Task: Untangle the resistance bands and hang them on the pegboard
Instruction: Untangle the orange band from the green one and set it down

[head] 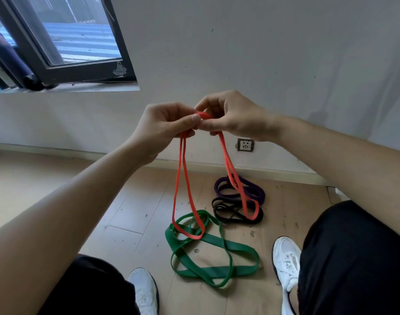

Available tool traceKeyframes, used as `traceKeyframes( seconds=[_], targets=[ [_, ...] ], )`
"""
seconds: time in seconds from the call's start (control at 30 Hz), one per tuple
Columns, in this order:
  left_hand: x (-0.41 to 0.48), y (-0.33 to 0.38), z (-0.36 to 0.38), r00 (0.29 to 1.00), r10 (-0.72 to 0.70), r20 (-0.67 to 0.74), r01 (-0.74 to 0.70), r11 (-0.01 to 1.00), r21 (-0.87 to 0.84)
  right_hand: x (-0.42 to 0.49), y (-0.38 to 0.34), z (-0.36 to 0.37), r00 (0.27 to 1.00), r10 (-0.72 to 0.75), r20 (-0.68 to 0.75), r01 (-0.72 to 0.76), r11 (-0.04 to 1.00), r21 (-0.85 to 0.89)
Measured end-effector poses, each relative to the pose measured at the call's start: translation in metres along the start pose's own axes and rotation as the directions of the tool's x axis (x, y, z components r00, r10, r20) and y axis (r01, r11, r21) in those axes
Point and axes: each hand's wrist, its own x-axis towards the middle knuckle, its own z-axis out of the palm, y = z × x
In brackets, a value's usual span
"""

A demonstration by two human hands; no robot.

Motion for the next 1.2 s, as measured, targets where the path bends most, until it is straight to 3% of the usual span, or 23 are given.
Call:
traceKeyframes(
  seconds=[0.13,0.27,0.4,0.63,0.87,1.03,1.2],
  targets=[
    [0.003,0.0,0.0,0.996,0.069,-0.057,-0.061,0.989,0.134,-0.002,-0.001,-0.011,0.999,-0.021,-0.041,0.018,0.998,-0.063],
    [0.001,-0.003,-0.002,0.999,0.005,0.04,-0.014,0.973,0.23,-0.005,-0.003,-0.019,0.989,-0.07,-0.131,0.064,0.997,-0.049],
    [-0.002,-0.006,-0.008,0.998,-0.034,0.057,0.022,0.979,0.203,-0.005,-0.004,-0.017,0.984,-0.069,-0.162,0.066,0.998,-0.022],
    [-0.006,-0.002,-0.007,0.999,0.04,0.033,-0.044,0.989,0.138,-0.005,-0.01,-0.007,0.999,-0.053,0.004,0.053,0.987,-0.153],
    [-0.004,0.0,-0.005,0.998,0.049,0.026,-0.051,0.992,0.117,-0.004,-0.018,-0.012,0.993,-0.102,-0.052,0.083,0.955,-0.286],
    [-0.004,-0.008,0.008,0.998,0.0,0.065,-0.01,0.988,0.151,-0.005,-0.023,-0.02,0.981,-0.142,-0.132,0.116,0.976,-0.185],
    [-0.002,-0.018,0.029,0.991,-0.077,0.112,0.071,0.996,0.062,-0.01,-0.022,-0.031,0.972,-0.145,-0.184,0.149,0.989,0.009]
  ],
)
